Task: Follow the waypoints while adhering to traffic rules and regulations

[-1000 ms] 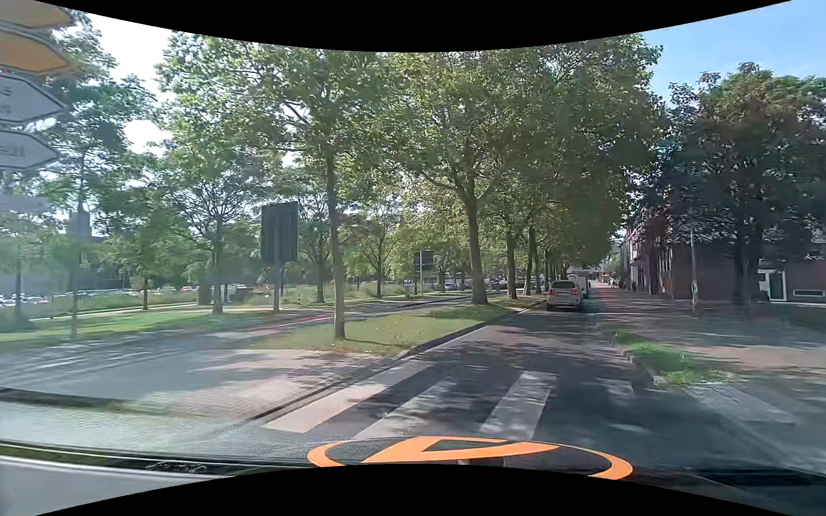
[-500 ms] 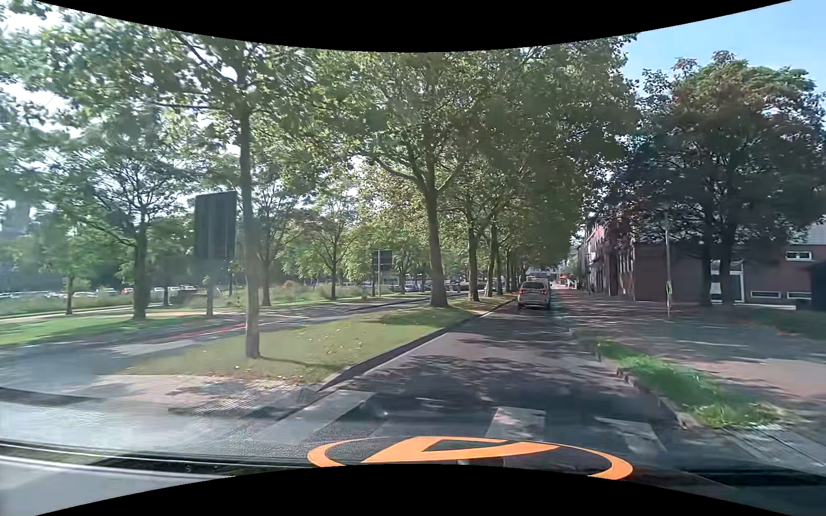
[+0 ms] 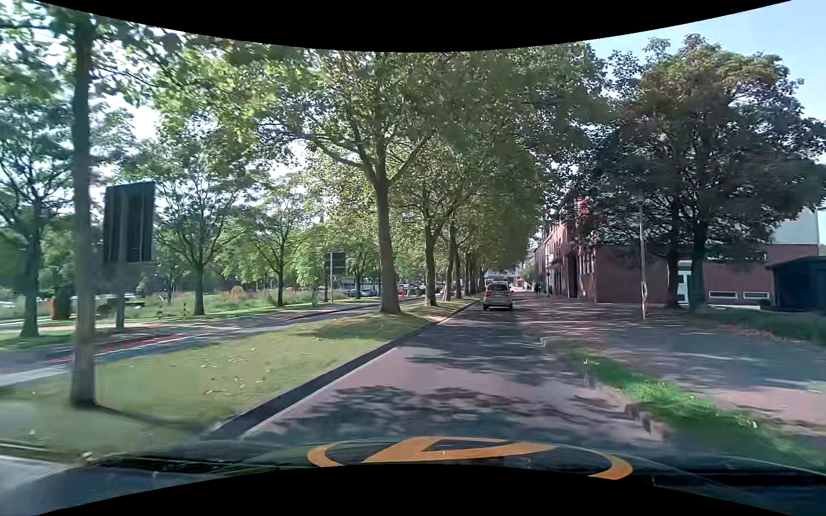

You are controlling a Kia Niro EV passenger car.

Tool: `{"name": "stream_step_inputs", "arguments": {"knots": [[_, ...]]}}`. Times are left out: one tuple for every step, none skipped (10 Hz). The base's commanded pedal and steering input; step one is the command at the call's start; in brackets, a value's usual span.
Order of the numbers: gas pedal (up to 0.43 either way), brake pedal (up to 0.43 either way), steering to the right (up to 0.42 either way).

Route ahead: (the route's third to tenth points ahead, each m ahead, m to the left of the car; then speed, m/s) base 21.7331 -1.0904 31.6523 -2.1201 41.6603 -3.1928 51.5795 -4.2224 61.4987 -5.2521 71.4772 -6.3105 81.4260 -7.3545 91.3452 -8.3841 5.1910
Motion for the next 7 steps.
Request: {"name": "stream_step_inputs", "arguments": {"knots": [[0.130,0.000,0.120],[0.130,0.000,0.103],[0.138,0.000,0.082],[0.138,0.000,0.064],[0.138,0.000,0.051],[0.138,0.000,0.040],[0.138,0.000,0.034]]}}
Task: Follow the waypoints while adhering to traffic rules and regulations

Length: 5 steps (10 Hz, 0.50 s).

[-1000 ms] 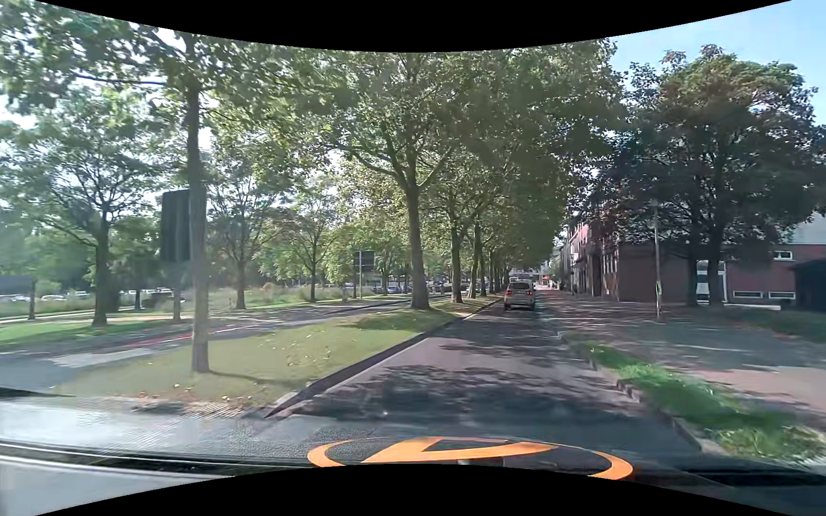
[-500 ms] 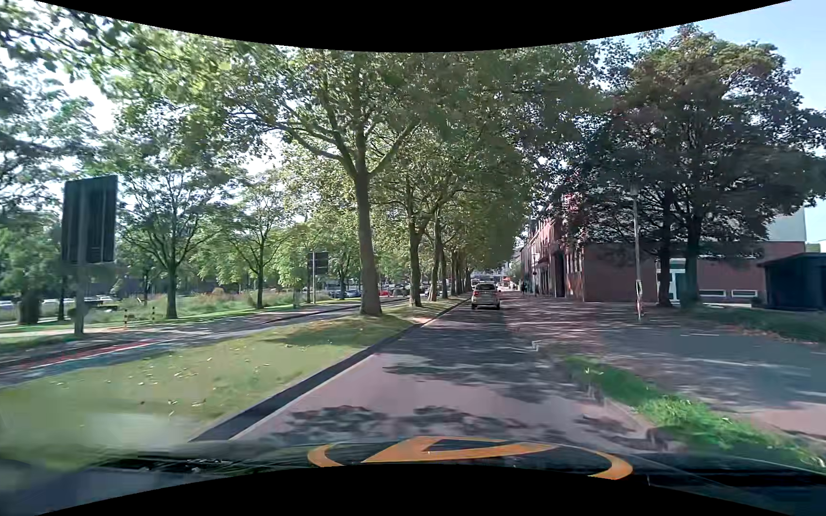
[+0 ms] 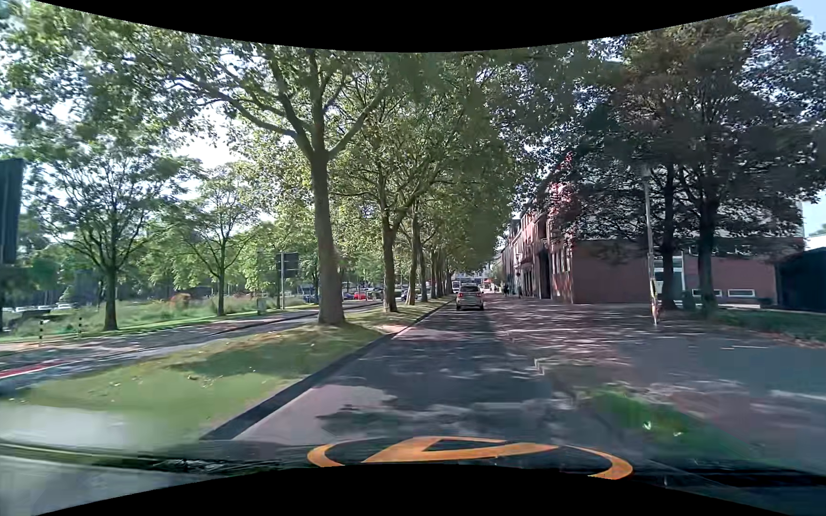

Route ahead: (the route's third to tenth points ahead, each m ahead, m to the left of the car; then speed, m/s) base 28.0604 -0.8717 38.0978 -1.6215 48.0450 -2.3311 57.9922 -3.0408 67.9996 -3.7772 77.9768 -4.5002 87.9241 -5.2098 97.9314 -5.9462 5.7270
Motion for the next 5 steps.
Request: {"name": "stream_step_inputs", "arguments": {"knots": [[0.138,0.000,0.028],[0.138,0.000,0.019],[0.138,0.000,0.018],[0.138,0.000,0.022],[0.138,0.000,0.023]]}}
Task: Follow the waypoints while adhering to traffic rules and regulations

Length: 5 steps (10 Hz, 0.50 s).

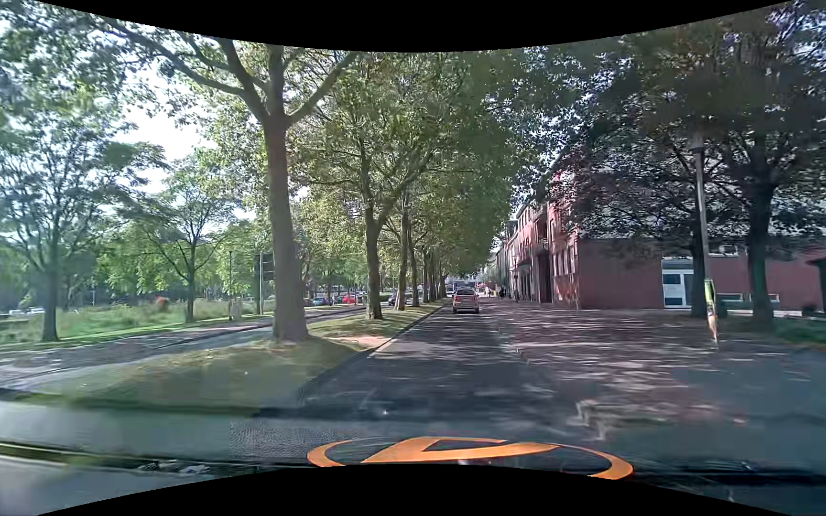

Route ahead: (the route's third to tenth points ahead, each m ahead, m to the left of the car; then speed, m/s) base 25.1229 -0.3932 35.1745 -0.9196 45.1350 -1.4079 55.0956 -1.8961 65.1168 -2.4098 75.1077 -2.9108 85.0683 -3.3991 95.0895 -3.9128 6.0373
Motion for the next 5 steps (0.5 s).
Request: {"name": "stream_step_inputs", "arguments": {"knots": [[0.138,0.000,0.023],[0.138,0.000,0.023],[0.138,0.000,0.023],[0.138,0.000,0.021],[0.138,0.000,0.018]]}}
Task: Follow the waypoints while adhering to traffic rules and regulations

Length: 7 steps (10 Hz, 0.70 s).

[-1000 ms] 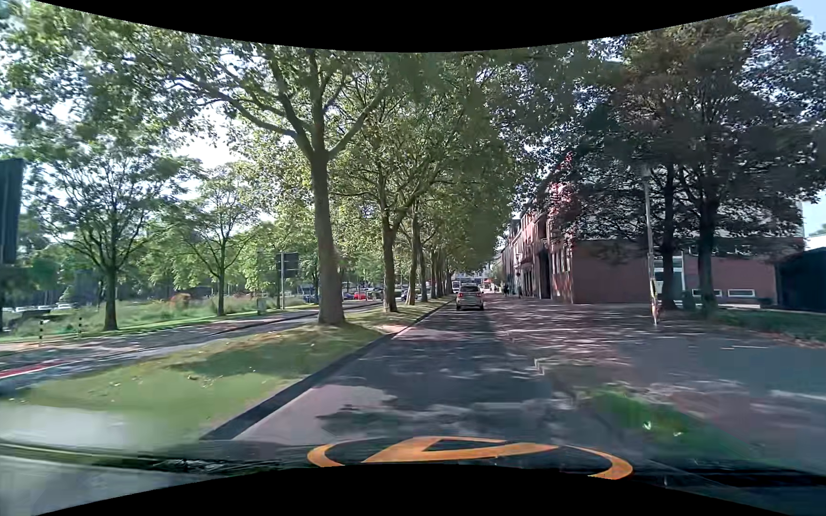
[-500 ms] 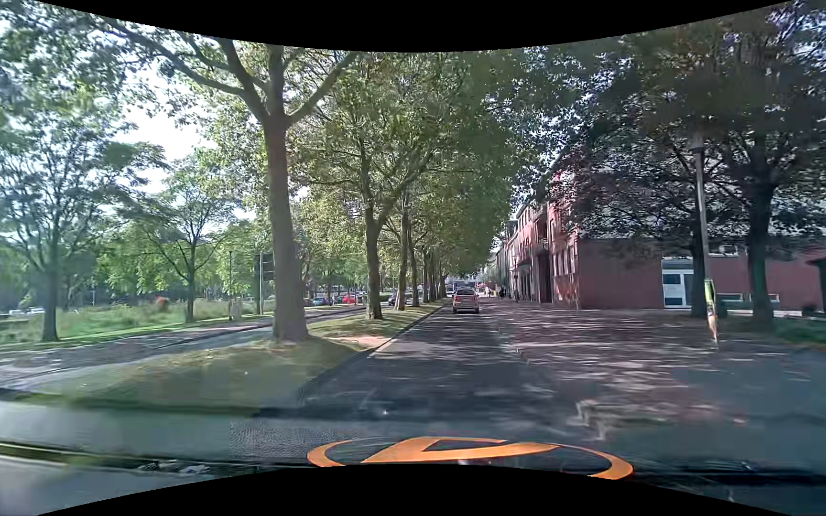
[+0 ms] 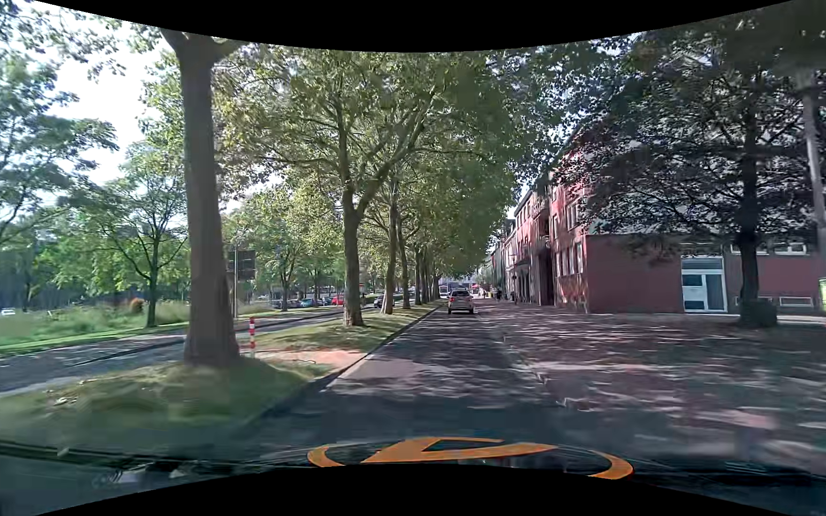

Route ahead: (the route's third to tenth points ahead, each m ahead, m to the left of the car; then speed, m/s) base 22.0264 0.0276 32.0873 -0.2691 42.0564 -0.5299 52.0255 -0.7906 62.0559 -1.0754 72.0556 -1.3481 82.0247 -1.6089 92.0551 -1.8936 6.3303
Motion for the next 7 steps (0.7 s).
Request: {"name": "stream_step_inputs", "arguments": {"knots": [[0.138,0.000,0.015],[0.138,0.000,0.013],[0.138,0.000,0.013],[0.138,0.000,0.013],[0.138,0.000,0.015],[0.138,0.000,0.015],[0.138,0.000,0.015]]}}
